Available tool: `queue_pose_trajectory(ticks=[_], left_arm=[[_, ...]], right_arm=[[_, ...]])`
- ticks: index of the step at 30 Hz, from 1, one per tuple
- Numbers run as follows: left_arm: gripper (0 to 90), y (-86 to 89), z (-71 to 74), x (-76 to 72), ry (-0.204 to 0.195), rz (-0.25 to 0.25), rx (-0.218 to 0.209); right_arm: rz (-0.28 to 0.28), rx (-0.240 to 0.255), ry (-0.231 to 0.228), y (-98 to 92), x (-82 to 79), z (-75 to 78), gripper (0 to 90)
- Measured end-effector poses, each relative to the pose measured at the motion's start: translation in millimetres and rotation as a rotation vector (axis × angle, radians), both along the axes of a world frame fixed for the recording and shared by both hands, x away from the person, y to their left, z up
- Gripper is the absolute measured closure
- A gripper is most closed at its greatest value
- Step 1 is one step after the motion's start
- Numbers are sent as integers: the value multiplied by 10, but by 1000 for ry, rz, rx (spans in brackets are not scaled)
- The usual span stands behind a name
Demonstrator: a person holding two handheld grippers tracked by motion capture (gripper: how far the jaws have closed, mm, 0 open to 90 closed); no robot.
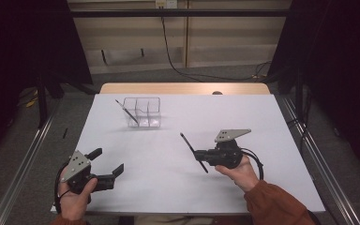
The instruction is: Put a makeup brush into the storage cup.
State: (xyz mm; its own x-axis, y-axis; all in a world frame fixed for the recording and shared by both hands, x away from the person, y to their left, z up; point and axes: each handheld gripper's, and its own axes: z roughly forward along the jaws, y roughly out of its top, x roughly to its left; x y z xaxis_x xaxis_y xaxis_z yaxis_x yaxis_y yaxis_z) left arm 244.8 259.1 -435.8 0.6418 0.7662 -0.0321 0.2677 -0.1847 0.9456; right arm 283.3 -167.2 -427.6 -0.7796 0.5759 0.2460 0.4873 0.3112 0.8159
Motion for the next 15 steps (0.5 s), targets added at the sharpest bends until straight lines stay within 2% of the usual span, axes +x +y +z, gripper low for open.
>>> queue_pose_trajectory(ticks=[10,15], left_arm=[[32,0,2,-3,-3,2,-2],[32,2,4,-5,3,-1,-9]], right_arm=[[11,92,-52,-21,-35,51,846],[-13,130,-83,-41,-50,96,846]])
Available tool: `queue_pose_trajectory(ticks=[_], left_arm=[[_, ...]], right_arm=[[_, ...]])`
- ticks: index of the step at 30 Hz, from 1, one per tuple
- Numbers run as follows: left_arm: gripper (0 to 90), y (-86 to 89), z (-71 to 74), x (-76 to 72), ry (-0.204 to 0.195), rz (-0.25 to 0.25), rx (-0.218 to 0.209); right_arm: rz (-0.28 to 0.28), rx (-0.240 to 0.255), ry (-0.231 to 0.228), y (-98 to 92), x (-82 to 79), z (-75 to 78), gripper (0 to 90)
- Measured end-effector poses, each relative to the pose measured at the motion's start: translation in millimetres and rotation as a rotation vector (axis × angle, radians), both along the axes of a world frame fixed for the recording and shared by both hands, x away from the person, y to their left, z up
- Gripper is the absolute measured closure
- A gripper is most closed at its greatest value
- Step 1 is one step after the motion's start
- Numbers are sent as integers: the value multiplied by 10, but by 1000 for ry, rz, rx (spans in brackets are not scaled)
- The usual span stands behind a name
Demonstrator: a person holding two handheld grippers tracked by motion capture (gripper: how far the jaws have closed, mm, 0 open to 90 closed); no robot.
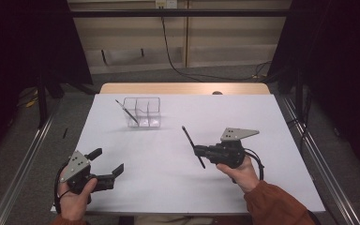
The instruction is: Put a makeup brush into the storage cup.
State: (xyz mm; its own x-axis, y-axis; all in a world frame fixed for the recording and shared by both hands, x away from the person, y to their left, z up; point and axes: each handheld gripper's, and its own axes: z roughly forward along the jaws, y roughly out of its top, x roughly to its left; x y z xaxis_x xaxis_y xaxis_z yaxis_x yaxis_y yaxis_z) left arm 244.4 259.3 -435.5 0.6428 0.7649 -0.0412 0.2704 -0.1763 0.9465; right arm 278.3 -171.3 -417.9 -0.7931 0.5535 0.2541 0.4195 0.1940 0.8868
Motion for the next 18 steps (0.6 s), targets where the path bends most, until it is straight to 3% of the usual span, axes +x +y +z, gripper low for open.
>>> queue_pose_trajectory(ticks=[6,15,18], left_arm=[[30,-18,4,0,-2,-5,3],[22,-12,8,0,9,18,-64],[24,-54,13,11,7,3,-53]], right_arm=[[-5,26,-32,-16,-14,40,846],[-1,31,-48,-22,-26,50,846],[2,36,-52,-11,-25,48,846]])
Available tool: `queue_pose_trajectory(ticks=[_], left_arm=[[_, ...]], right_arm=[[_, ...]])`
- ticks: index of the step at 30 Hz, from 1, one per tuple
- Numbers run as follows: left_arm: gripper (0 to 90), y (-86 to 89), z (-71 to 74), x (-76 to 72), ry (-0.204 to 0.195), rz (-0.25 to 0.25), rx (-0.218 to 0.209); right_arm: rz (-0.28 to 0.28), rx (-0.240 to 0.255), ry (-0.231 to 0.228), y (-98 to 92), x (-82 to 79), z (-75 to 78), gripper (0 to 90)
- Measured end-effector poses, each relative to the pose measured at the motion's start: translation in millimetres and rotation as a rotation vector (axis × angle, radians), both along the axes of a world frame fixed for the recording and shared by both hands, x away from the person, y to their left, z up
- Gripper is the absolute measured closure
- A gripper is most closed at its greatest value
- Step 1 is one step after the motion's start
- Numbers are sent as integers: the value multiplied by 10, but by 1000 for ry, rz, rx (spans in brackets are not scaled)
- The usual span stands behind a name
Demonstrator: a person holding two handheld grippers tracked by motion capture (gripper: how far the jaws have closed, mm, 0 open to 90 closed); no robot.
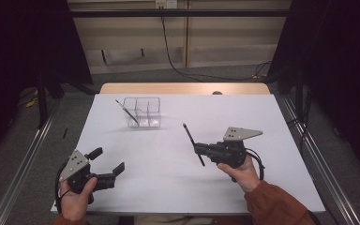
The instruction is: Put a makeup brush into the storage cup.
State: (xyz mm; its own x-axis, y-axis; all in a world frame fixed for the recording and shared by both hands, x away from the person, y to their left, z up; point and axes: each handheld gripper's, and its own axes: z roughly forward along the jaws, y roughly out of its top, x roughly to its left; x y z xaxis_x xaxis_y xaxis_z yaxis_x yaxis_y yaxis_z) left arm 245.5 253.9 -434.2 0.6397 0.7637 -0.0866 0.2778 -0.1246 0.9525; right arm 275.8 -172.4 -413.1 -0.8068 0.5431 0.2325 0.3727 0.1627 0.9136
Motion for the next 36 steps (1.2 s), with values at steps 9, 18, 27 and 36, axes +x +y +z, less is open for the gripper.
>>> queue_pose_trajectory(ticks=[9,18,27,36], left_arm=[[39,-237,68,74,-19,-74,5],[44,-393,138,100,-34,-125,2],[48,-696,248,196,-42,-206,-3],[48,-898,371,249,-74,-245,-18]], right_arm=[[32,-5,-9,84,16,-34,845],[41,-2,-16,138,27,-47,845],[49,6,-17,156,36,-52,845],[39,4,-22,142,37,-43,845]])
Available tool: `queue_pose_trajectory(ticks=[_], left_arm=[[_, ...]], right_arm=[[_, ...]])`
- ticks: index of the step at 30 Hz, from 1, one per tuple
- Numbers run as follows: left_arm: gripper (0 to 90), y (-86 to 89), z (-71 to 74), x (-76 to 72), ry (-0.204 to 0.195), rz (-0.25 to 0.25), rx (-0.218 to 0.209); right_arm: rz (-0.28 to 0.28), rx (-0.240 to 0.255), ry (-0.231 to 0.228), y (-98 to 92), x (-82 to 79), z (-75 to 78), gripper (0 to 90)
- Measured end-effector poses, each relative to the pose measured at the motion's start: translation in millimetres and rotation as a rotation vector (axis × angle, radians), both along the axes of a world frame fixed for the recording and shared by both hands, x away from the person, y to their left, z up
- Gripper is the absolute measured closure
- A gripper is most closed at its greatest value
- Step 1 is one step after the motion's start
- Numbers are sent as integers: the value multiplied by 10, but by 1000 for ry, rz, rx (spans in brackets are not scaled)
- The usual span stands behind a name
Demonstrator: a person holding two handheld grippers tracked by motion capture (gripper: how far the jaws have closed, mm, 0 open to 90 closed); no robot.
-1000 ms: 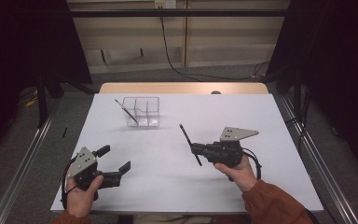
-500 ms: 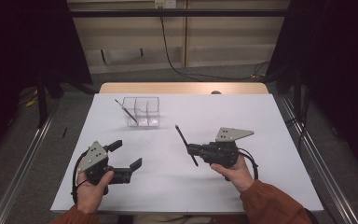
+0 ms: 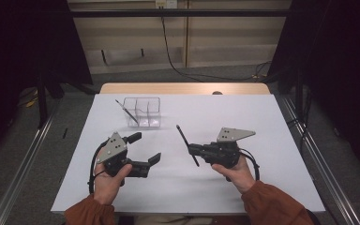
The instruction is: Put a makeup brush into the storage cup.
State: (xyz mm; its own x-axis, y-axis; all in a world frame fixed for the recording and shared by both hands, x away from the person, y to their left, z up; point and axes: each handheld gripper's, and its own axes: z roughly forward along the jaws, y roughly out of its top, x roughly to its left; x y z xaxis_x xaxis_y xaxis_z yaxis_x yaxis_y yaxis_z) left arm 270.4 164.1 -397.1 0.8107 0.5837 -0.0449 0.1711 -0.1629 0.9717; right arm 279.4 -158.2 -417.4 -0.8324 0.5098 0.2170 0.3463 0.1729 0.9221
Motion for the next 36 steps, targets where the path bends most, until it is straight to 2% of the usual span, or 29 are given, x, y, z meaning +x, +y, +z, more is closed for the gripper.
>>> queue_pose_trajectory(ticks=[4,8,11,16,17,19,20,21,24,31,36], left_arm=[[47,-70,26,0,-21,-16,-1],[47,-150,31,2,-24,-29,9],[67,-211,34,21,-12,-61,-10],[86,-328,29,71,13,-80,-19],[98,-352,28,82,13,-76,-20],[116,-389,32,109,46,-92,-42],[151,-406,39,107,37,-64,-38],[171,-423,47,114,18,-60,-37],[172,-479,67,152,31,-82,-42],[303,-582,82,196,60,-109,-56],[409,-634,67,222,87,-103,-62]], right_arm=[[3,2,-5,6,-1,2,845],[-2,1,-6,8,3,-1,845],[1,0,-7,12,3,-3,845],[5,-2,-2,30,5,-18,845],[8,-5,-2,36,6,-22,845],[11,-7,-3,45,2,-25,845],[12,-7,-5,46,1,-24,845],[11,-7,-6,45,2,-23,845],[7,-3,-5,36,5,-20,845],[10,-6,-8,41,1,-19,845],[10,-5,-8,40,2,-22,845]])
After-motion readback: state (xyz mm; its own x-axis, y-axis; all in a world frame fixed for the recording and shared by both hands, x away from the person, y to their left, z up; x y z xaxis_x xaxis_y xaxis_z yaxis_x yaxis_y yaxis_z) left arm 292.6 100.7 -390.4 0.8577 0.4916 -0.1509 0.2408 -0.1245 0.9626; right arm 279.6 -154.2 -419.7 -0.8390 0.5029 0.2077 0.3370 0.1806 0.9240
